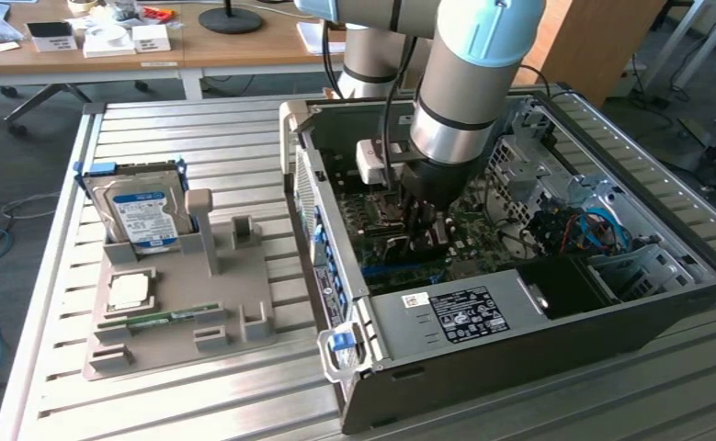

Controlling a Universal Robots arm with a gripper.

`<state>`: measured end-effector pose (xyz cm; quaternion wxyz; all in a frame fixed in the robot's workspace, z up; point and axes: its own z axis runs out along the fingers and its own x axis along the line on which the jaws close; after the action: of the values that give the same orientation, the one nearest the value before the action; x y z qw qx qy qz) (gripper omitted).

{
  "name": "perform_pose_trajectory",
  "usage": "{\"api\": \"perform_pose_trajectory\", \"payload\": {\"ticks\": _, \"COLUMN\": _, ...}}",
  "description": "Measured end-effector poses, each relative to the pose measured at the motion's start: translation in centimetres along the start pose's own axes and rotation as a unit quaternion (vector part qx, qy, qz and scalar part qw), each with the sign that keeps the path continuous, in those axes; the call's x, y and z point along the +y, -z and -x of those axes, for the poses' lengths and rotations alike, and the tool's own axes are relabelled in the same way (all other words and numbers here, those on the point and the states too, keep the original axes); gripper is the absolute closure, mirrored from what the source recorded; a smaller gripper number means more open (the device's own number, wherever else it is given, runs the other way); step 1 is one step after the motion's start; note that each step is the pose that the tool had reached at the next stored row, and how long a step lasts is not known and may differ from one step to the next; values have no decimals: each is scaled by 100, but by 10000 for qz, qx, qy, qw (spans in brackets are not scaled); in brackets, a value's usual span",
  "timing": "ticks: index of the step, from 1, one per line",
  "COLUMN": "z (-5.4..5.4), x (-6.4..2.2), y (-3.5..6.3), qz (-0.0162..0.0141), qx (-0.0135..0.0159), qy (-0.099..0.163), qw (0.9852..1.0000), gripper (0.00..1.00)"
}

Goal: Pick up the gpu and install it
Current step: 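Insert the gpu into the slot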

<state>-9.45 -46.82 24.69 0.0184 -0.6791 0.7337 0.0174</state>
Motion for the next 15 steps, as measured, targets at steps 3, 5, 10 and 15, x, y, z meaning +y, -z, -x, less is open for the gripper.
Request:
{"api": "perform_pose_trajectory", "payload": {"ticks": 3, "z": 0, "x": -5, "y": 1, "qz": 6, "qx": 1, "qy": 0, "qw": 10000, "gripper": 73}}
{"api": "perform_pose_trajectory", "payload": {"ticks": 5, "z": 1, "x": -17, "y": 1, "qz": 23, "qx": 3, "qy": -1, "qw": 10000, "gripper": 73}}
{"api": "perform_pose_trajectory", "payload": {"ticks": 10, "z": 2, "x": -29, "y": 0, "qz": 31, "qx": 3, "qy": -1, "qw": 10000, "gripper": 73}}
{"api": "perform_pose_trajectory", "payload": {"ticks": 15, "z": 3, "x": -45, "y": 0, "qz": 53, "qx": 5, "qy": -3, "qw": 10000, "gripper": 73}}
